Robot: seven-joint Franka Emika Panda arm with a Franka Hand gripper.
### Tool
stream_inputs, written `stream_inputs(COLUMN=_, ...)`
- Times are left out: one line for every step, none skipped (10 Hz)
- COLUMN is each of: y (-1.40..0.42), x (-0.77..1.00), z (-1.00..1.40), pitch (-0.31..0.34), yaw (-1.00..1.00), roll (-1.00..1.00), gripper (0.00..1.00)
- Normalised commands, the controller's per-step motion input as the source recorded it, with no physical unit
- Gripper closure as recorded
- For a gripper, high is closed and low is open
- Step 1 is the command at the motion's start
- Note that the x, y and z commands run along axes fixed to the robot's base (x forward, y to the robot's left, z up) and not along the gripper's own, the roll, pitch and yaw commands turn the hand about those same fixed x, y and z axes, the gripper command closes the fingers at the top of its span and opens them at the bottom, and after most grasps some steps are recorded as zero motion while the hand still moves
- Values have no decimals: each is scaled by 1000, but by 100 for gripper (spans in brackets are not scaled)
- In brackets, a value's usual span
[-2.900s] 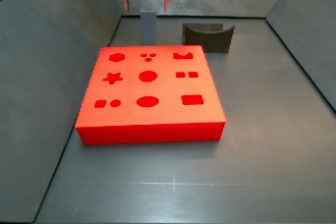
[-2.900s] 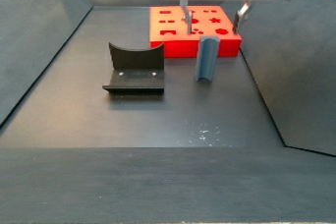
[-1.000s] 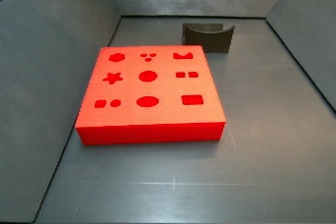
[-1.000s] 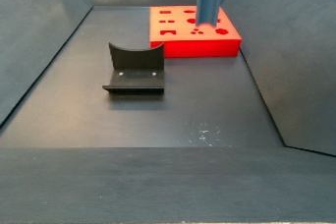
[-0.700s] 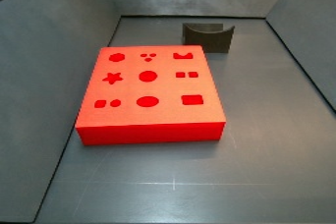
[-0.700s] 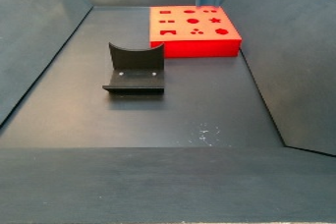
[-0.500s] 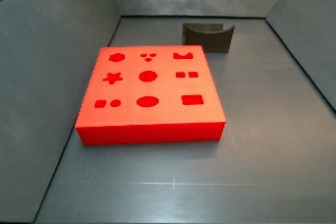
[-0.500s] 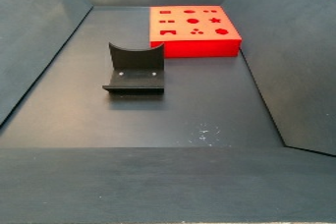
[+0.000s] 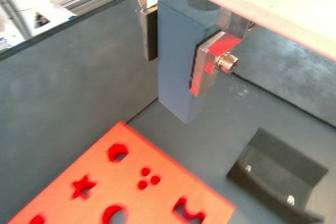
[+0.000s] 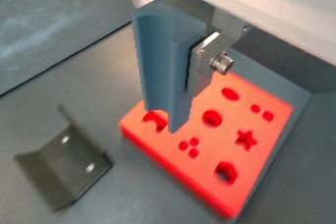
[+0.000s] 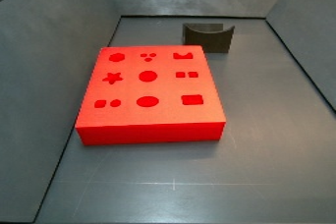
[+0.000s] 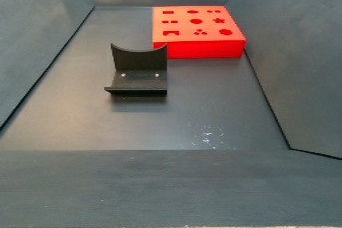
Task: Pick up the arch object. Move up. Place the arch object on the fixture. Regrasp the arch object. Rotate the arch object. Move to above the board. Insert the arch object.
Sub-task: Move to above the board.
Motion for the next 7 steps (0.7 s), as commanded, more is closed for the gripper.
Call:
stream_inputs(y=-1000, x=119, z=245, pitch=76, yaw=25, roll=71, gripper=100)
stream_inputs(y=-1000, x=129, z=245, pitch=87, yaw=19, roll=53, gripper=100)
stream_inputs(y=-1000, x=152, z=248, pitch=101, yaw=16, roll=34, gripper=100)
stream_inputs(y=-1000, x=171, z=245, pitch=115, yaw=14, roll=28, gripper=100)
stream_inputs(y=-988, x=200, z=244, pitch=123, yaw=13, roll=27, gripper=100)
stream_inputs(y=-699, x=172, z=174, pitch=134, yaw=15, roll=31, gripper=100)
stream_inputs(y=-437, x=139, z=110, pitch=129, yaw=12, roll=41, gripper=100)
